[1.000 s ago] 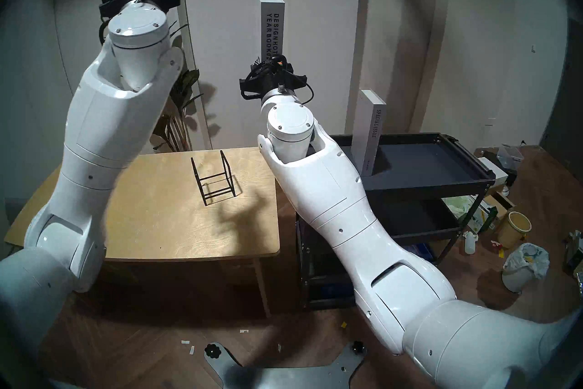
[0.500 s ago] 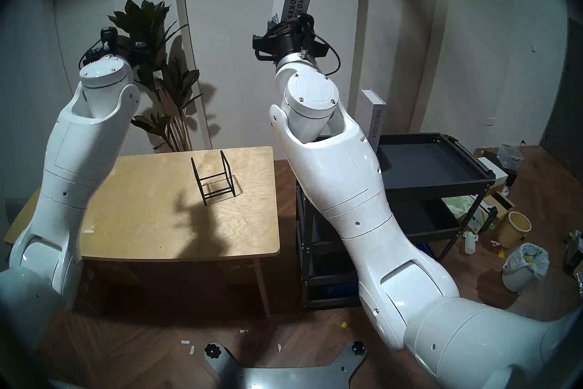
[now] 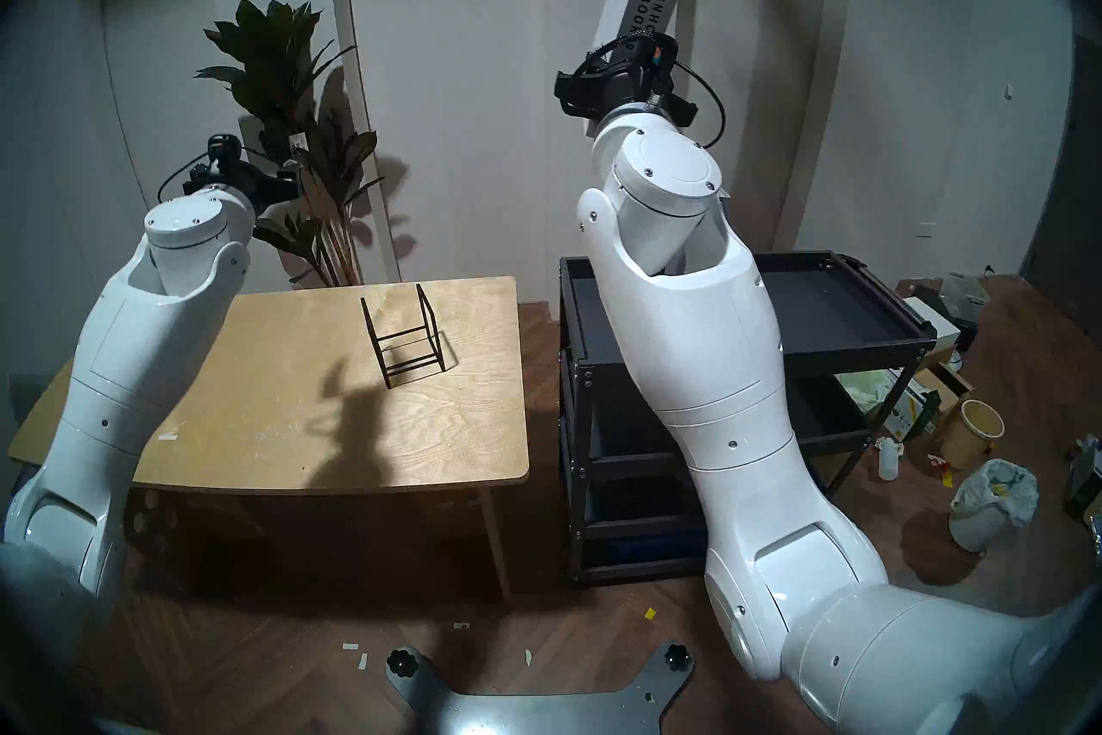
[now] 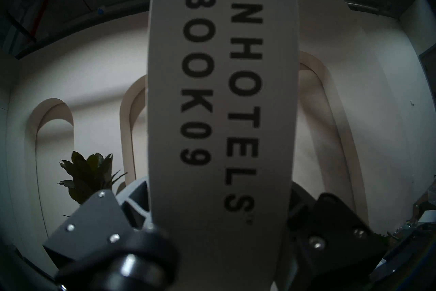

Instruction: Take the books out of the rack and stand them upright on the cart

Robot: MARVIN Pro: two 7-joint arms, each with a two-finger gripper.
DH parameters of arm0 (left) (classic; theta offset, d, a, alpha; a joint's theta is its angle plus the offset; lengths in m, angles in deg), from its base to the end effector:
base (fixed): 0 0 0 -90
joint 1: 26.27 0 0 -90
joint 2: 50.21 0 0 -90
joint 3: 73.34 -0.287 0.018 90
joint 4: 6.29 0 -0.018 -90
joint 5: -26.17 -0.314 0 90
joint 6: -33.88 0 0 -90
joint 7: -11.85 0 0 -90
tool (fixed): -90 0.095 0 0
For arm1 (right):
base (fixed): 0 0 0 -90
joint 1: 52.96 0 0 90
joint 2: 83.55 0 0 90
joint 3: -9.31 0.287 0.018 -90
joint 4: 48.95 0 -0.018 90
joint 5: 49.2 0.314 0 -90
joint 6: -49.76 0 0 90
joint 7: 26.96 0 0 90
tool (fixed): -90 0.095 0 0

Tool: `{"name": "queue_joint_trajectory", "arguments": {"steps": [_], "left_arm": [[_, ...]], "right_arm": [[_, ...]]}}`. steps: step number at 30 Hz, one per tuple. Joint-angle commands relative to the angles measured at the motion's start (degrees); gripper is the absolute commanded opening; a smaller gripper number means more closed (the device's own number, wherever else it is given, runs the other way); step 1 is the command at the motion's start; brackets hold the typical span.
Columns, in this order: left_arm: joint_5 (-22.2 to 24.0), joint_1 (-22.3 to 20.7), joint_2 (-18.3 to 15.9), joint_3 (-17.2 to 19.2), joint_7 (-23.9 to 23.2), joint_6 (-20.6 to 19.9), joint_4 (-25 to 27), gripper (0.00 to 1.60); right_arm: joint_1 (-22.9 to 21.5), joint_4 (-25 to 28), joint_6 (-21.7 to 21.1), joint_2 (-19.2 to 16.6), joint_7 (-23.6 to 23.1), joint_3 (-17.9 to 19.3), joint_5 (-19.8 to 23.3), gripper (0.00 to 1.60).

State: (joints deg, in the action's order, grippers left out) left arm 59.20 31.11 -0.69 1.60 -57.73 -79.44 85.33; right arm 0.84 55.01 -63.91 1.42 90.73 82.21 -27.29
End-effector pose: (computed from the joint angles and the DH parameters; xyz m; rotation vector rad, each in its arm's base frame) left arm 0.5146 0.1458 -0.0557 -1.9436 -0.0035 -2.0747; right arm 0.4814 0.0716 0.0254 -1.7313 0.2207 -2.4529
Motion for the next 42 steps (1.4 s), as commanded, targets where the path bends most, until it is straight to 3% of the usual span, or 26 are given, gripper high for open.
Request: {"name": "queue_joint_trajectory", "arguments": {"steps": [1,10,11,13,19,24,25,28,31,35,36,38,42], "left_arm": [[-0.4,4.1,-4.2,0.6,-5.7,6.3,1.9,1.60],[-0.6,9.0,-6.5,2.4,-13.4,15.6,2.2,1.60],[-0.6,9.2,-6.2,3.1,-14.0,13.9,2.6,1.60],[-0.3,10.9,-5.9,4.2,-16.2,17.9,2.4,1.60],[-1.0,13.9,-4.4,6.4,-19.6,22.5,2.8,1.60],[-1.6,15.9,-3.2,7.4,-21.3,27.9,2.3,1.60],[-2.0,16.1,-2.7,7.9,-21.6,27.0,2.6,1.60],[-1.9,16.5,-2.7,7.3,-21.7,30.8,1.8,1.60],[-2.0,16.6,-2.4,7.3,-21.5,31.6,1.7,1.60],[-2.2,17.0,-1.9,7.5,-21.3,33.1,1.4,1.60],[-2.3,17.1,-1.8,7.6,-21.2,33.3,1.4,1.60],[-2.6,17.2,-1.7,7.7,-21.1,33.7,1.2,1.60],[-2.9,17.0,-1.5,7.7,-21.2,34.0,0.9,1.60]], "right_arm": [[1.0,3.9,-6.5,-1.4,-0.2,2.0,2.5,0.00],[3.0,6.8,-18.5,-3.8,0.5,5.5,7.2,0.00],[3.2,6.4,-17.1,-4.6,0.3,5.5,7.6,0.00],[2.7,6.2,-22.0,-6.0,-0.3,6.0,8.7,0.00],[-0.2,2.8,-27.5,-9.5,-2.8,4.2,8.2,0.00],[-2.7,-2.0,-24.9,-10.3,-4.8,1.6,7.0,0.00],[-3.2,-2.9,-24.4,-10.2,-4.9,1.2,6.7,0.00],[-4.1,-5.3,-20.1,-10.6,-6.8,-0.2,5.8,0.00],[-4.6,-6.3,-19.1,-10.5,-7.9,-0.7,5.1,0.00],[-3.9,-7.5,-14.3,-11.2,-10.5,-1.4,3.1,0.00],[-3.3,-7.4,-15.3,-10.5,-11.3,-0.6,2.9,0.00],[-2.1,-8.0,-12.1,-11.5,-12.5,-1.4,1.6,0.00],[0.1,-8.7,-9.9,-10.9,-13.6,-1.0,-0.4,0.00]]}}
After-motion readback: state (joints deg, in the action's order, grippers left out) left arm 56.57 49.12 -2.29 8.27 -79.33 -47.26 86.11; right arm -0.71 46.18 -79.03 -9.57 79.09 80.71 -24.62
